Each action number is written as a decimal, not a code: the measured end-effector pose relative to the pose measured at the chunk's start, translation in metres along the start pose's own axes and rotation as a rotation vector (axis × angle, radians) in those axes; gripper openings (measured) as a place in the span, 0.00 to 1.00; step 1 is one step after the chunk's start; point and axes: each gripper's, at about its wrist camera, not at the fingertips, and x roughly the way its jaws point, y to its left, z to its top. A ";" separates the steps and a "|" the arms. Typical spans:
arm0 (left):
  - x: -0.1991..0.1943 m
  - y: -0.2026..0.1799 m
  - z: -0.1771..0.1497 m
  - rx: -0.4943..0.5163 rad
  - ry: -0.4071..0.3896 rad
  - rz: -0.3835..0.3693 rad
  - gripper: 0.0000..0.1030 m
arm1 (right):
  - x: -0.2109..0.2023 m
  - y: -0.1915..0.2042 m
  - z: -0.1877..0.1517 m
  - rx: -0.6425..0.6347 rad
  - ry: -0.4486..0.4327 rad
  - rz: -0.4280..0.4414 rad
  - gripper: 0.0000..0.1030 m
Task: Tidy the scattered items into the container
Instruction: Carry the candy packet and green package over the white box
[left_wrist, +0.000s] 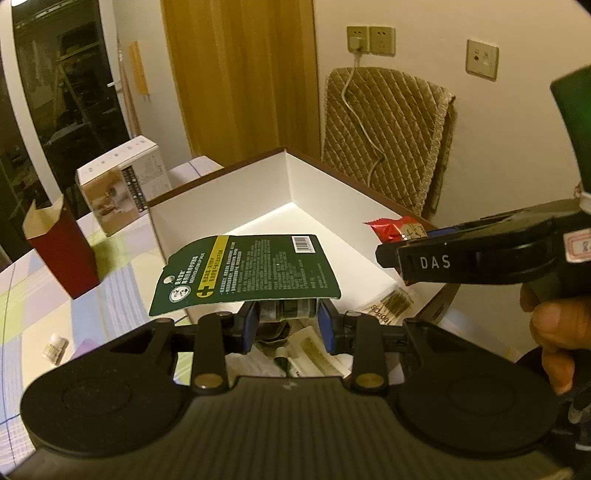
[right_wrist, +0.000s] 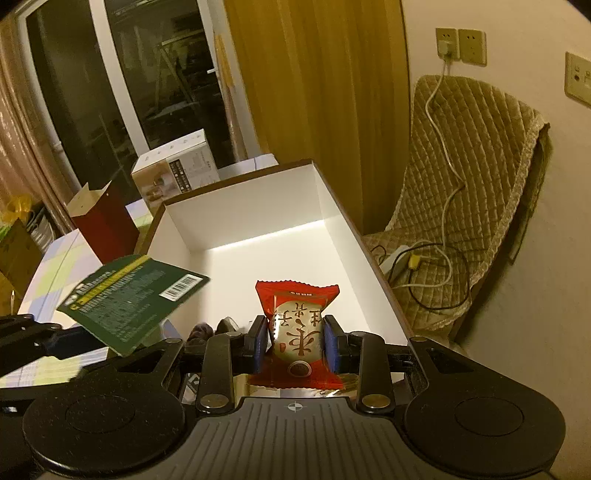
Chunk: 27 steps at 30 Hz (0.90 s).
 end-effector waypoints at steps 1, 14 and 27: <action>0.002 -0.001 0.000 0.003 0.003 -0.003 0.28 | 0.000 -0.001 0.000 0.007 0.001 -0.004 0.34; 0.023 0.000 0.002 0.015 0.023 -0.018 0.29 | 0.003 -0.003 0.000 0.024 0.005 -0.022 0.33; 0.007 0.006 -0.003 0.000 -0.006 0.002 0.45 | 0.004 0.001 -0.002 0.008 0.001 -0.029 0.34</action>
